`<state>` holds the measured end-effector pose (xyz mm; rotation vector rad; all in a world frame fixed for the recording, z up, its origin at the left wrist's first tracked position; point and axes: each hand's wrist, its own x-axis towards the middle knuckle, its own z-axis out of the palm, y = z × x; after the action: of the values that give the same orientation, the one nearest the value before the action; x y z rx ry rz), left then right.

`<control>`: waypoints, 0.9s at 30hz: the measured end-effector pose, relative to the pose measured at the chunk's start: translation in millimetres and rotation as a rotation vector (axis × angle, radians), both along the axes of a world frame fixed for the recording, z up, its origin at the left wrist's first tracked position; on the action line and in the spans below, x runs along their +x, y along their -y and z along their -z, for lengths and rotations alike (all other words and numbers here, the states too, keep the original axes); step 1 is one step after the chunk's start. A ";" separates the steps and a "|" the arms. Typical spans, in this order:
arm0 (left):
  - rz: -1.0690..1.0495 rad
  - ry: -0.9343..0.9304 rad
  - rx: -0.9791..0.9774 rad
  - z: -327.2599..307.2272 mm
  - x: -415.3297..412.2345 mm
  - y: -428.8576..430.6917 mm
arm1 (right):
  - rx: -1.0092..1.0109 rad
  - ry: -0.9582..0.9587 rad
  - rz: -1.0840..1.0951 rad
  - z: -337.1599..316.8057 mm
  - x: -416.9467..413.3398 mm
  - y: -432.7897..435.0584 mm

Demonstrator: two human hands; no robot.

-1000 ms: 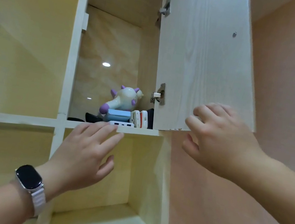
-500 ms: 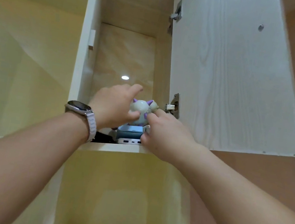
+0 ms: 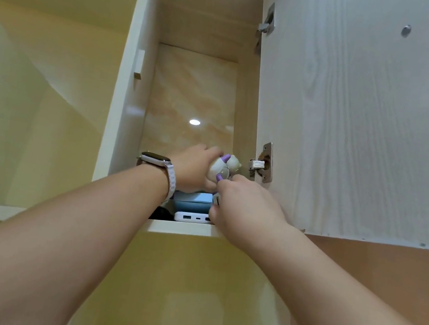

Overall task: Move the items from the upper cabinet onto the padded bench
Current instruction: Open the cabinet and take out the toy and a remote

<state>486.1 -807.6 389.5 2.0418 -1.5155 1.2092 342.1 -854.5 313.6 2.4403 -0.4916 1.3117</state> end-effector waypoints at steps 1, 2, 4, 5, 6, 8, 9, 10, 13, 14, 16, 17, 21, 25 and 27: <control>0.001 0.008 -0.004 1.1 -0.9 0.6 | 0.003 0.015 -0.006 1.1 0.4 0.1; -0.005 0.023 -0.003 1.6 -2.2 0.3 | 0.006 0.030 -0.015 2.5 0.3 0.1; -0.035 0.084 0.002 1.5 -4.3 -2.3 | -0.002 0.053 -0.031 4.6 0.3 0.2; -0.051 0.121 -0.003 1.4 -4.6 -3.8 | -0.009 0.062 -0.035 5.5 -0.3 -0.3; -0.060 0.152 -0.017 1.6 -4.9 -5.7 | -0.014 0.072 -0.040 6.1 -0.8 -0.8; -0.053 0.182 -0.065 1.7 -6.1 -9.7 | -0.015 0.099 -0.054 7.0 -2.5 -2.6; -0.042 0.186 -0.098 1.8 -7.4 -12.0 | -0.014 0.110 -0.056 7.5 -3.1 -3.4; -0.028 0.191 -0.135 1.7 -9.1 -15.0 | -0.012 0.120 -0.057 8.1 -3.6 -3.8; 0.024 0.226 -0.248 2.8 -15.0 -24.4 | 0.004 0.138 -0.051 9.7 -4.9 -6.0; 0.046 0.231 -0.285 4.4 -16.6 -27.9 | 0.016 0.144 -0.044 10.5 -5.4 -6.7; 0.104 0.216 -0.360 8.9 -20.8 -35.8 | 0.042 0.172 -0.039 12.4 -7.2 -9.5; 0.141 0.200 -0.399 11.6 -22.9 -39.4 | 0.046 0.197 -0.039 14.1 -8.8 -10.8; 0.310 0.166 -0.568 25.9 -29.3 -51.8 | 0.055 0.334 -0.100 27.6 -20.1 -14.1; 0.478 0.189 -0.732 32.2 -33.6 -70.6 | 0.024 0.457 -0.160 44.3 -32.6 -17.4; 0.553 0.211 -0.780 37.1 -37.4 -80.3 | 0.094 0.527 -0.179 51.4 -37.4 -20.1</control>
<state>448.7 -727.3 352.4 0.9484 -1.2656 1.4762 304.7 -834.4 262.2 2.2335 -0.4731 2.0656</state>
